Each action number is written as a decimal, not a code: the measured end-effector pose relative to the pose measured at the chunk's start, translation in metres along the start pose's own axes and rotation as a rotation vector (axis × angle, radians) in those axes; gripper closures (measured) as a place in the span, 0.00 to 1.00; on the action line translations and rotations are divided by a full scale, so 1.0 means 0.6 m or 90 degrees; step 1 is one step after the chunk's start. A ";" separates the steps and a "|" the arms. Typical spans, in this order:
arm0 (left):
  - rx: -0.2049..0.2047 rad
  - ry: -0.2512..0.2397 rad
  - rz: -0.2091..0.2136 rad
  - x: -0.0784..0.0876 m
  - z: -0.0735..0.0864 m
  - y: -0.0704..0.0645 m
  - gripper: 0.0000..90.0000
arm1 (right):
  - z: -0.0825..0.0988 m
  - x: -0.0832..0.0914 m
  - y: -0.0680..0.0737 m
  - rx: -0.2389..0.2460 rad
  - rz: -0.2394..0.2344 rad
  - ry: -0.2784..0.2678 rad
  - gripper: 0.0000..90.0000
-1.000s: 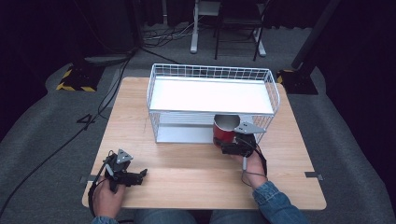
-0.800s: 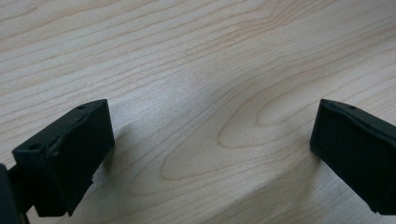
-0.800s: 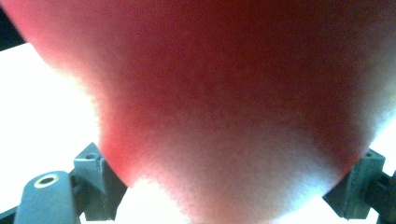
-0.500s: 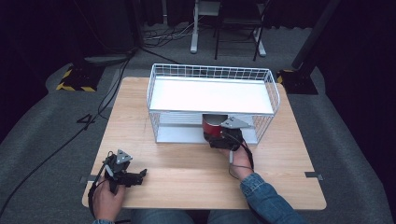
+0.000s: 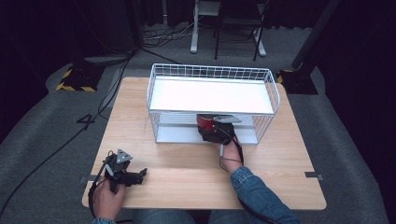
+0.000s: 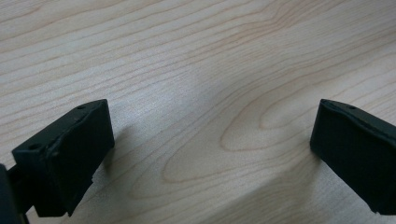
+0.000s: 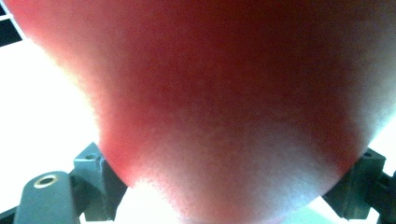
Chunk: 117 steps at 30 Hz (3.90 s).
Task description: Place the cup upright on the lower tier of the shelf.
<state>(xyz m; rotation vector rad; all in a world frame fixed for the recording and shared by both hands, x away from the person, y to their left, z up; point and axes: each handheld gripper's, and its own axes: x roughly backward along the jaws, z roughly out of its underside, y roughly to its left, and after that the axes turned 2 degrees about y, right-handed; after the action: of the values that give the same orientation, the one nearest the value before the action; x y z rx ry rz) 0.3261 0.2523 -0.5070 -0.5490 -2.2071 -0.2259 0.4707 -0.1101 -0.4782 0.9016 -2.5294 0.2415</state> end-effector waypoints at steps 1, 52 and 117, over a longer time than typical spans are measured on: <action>0.000 0.000 0.000 0.000 0.000 0.000 0.00 | 0.000 0.000 0.000 0.000 0.000 0.000 0.18; 0.010 -0.002 -0.006 -0.005 -0.006 0.000 0.00 | 0.059 0.111 -0.044 0.022 -0.057 0.011 0.00; 0.011 -0.002 -0.006 -0.005 -0.006 0.000 0.00 | 0.228 0.335 -0.183 -0.066 0.035 0.211 0.00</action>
<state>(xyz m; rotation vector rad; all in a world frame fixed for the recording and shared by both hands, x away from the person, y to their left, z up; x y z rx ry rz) 0.3306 0.2503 -0.5071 -0.5301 -2.2128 -0.2106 0.3541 -0.3486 -0.5051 0.6906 -2.2392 0.2520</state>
